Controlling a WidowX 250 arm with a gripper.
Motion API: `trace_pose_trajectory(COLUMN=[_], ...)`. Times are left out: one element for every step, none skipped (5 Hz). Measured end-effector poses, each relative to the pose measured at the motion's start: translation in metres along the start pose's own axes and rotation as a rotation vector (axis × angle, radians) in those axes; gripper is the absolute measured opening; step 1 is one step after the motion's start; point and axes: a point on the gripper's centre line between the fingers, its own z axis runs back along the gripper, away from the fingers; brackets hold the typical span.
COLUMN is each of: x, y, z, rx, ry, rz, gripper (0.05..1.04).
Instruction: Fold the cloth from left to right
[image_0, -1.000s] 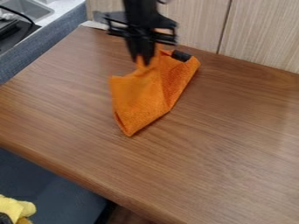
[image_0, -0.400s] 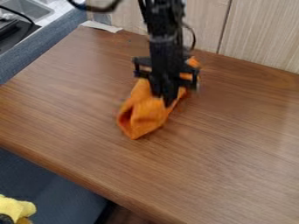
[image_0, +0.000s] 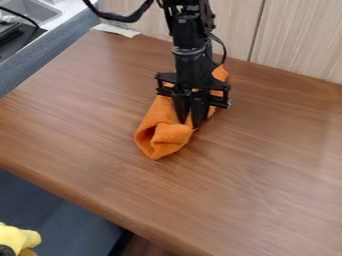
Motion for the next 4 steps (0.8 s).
trace_pose_trajectory(x=[-0.001, 0.0, 0.002, 0.004], y=[-0.003, -0.003, -0.001, -0.001], z=[0.002, 0.012, 0.03, 0.048], rx=[0.002, -0.003, 0.018, 0.036], ry=[-0.002, -0.035, -0.09, -0.143], rz=[0.013, 0.033, 0.056, 0.047], gripper=[0.623, 0.897, 1.008, 1.003])
